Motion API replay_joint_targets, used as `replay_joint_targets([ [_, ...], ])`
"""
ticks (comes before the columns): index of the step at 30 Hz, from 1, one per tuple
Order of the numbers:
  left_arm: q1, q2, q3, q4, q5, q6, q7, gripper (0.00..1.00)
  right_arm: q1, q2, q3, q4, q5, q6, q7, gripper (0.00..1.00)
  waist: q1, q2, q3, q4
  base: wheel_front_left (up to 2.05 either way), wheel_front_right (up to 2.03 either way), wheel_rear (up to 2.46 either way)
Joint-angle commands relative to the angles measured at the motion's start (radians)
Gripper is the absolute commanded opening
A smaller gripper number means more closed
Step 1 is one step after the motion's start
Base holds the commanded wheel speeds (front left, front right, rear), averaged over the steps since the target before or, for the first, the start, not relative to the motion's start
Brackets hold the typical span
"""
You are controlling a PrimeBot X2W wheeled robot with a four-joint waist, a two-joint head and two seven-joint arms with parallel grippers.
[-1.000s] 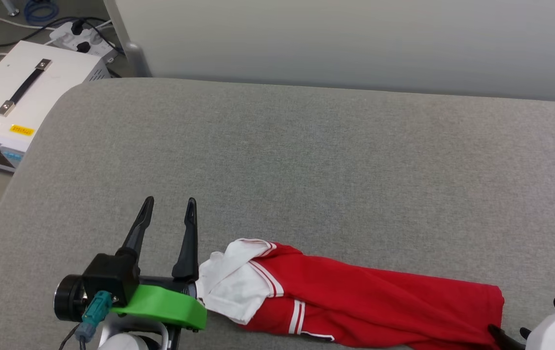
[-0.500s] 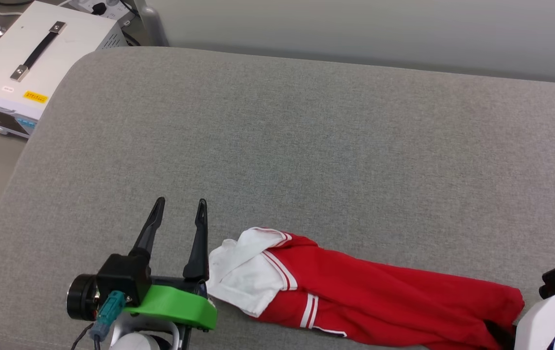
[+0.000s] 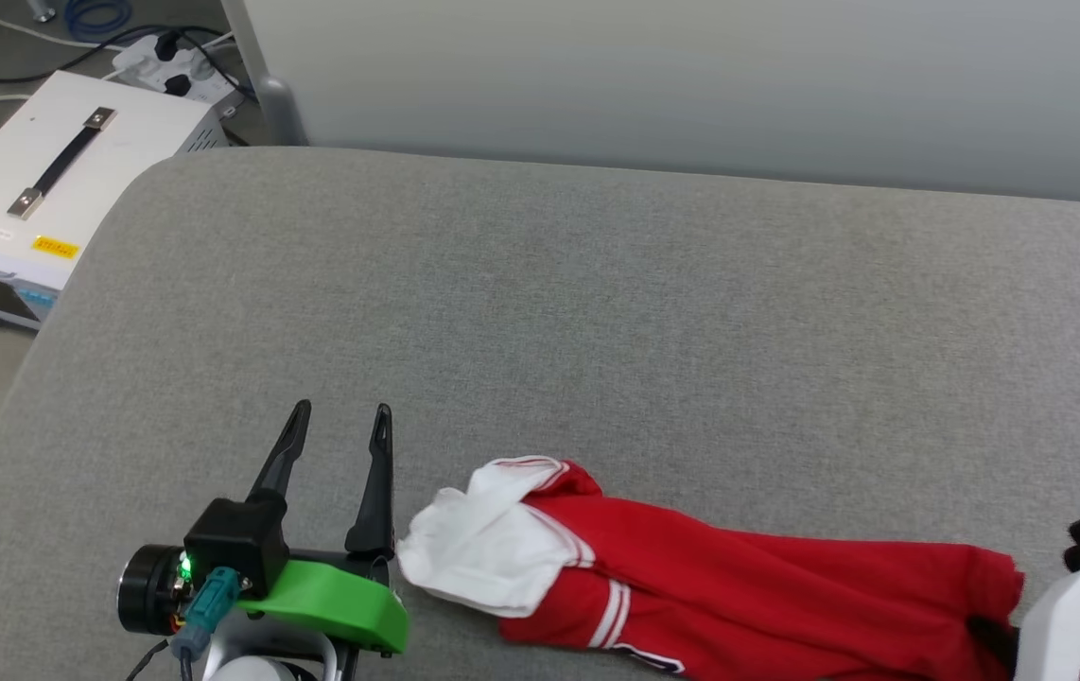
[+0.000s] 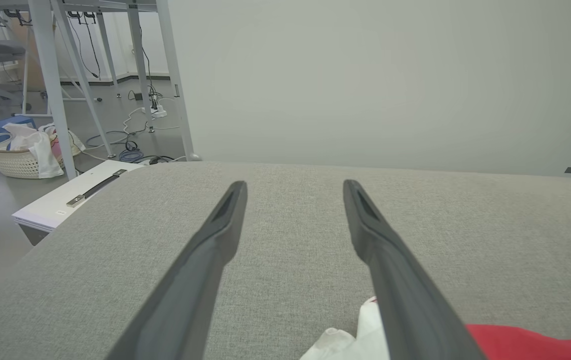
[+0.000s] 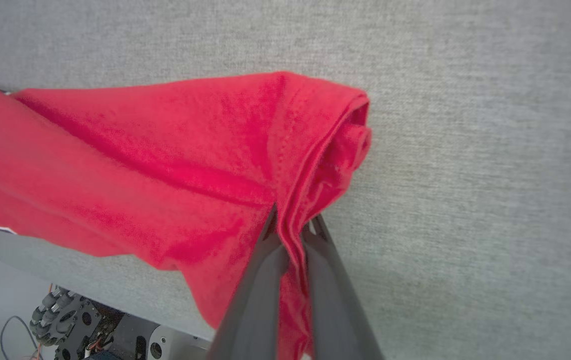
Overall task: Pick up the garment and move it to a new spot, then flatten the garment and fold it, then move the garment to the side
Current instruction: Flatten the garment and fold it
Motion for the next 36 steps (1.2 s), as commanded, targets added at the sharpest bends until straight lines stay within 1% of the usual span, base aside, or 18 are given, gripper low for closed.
replay_joint_targets([
  [1, 0.011, 0.007, 0.000, -0.007, 0.000, 0.004, 0.007, 1.00, 0.004, -0.017, -0.030, -0.008, -0.012, -0.001, 0.010, 0.00, 0.0000, 0.0000, -0.023, -0.026, 0.00, 0.00, 0.00],
  [9, 0.025, 0.011, -0.013, -0.019, 0.002, 0.012, 0.021, 1.00, 0.052, -0.047, -0.239, -0.023, -0.031, -0.001, 0.073, 0.00, 0.0000, 0.0000, -0.044, -0.057, 0.00, 0.00, 0.00],
  [11, 0.027, 0.011, -0.015, -0.020, 0.001, 0.013, 0.023, 1.00, 0.061, -0.046, -0.279, -0.025, -0.033, -0.001, 0.086, 0.00, 0.0000, 0.0000, -0.048, -0.061, 0.00, 0.00, 0.00],
  [14, 0.030, 0.014, -0.015, -0.022, 0.000, 0.016, 0.025, 1.00, 0.060, -0.031, -0.306, -0.033, -0.025, -0.001, 0.105, 0.00, 0.0000, 0.0000, -0.052, -0.065, 0.00, 0.00, 0.00],
  [17, 0.029, 0.015, -0.015, -0.023, -0.002, 0.016, 0.026, 1.00, 0.027, 0.036, -0.332, -0.037, 0.063, -0.001, 0.155, 0.00, 0.0000, 0.0000, -0.057, -0.066, 0.00, 0.00, 0.00],
  [19, 0.027, 0.016, -0.017, -0.023, -0.002, 0.015, 0.028, 1.00, -0.002, 0.094, -0.347, -0.042, 0.152, -0.001, 0.211, 0.00, 0.0000, 0.0000, -0.061, -0.064, 0.00, 0.00, 0.00],
  [22, 0.024, 0.016, -0.021, -0.023, -0.003, 0.013, 0.030, 1.00, -0.034, 0.164, -0.355, -0.065, 0.260, -0.001, 0.288, 0.00, 0.0000, 0.0000, -0.066, -0.056, 0.00, 0.00, 0.00],
  [23, 0.023, 0.016, -0.022, -0.023, -0.003, 0.012, 0.030, 1.00, -0.048, 0.192, -0.358, -0.073, 0.317, -0.001, 0.321, 0.00, 0.0000, 0.0000, -0.067, -0.053, 0.00, 0.00, 0.00],
  [25, 0.020, 0.016, -0.024, -0.023, -0.003, 0.011, 0.032, 1.00, -0.067, 0.223, -0.355, -0.084, 0.404, -0.001, 0.374, 0.00, 0.0000, 0.0000, -0.066, -0.044, 0.00, 0.00, 0.00],
  [27, 0.017, 0.015, -0.025, -0.024, -0.004, 0.011, 0.032, 1.00, -0.085, 0.240, -0.340, -0.092, 0.481, -0.001, 0.409, 0.00, 0.0000, 0.0000, -0.065, -0.036, 0.00, 0.00, 0.00],
  [30, 0.011, 0.012, -0.028, -0.024, -0.004, 0.009, 0.032, 1.00, -0.102, 0.249, -0.289, -0.086, 0.565, -0.001, 0.434, 0.00, 0.0000, 0.0000, -0.060, -0.020, 0.00, 0.00, 0.00],
  [33, 0.001, 0.008, -0.030, -0.023, -0.004, 0.006, 0.030, 1.00, -0.114, 0.250, -0.182, -0.070, 0.658, -0.001, 0.405, 0.00, 0.0000, 0.0000, -0.049, -0.002, 0.00, 0.00, 0.00],
  [36, -0.010, 0.004, -0.032, -0.021, -0.003, 0.003, 0.028, 1.00, -0.129, 0.250, -0.068, -0.055, 0.706, -0.001, 0.366, 0.00, 0.0000, 0.0000, -0.034, 0.017, 0.00, 0.00, 0.00],
])
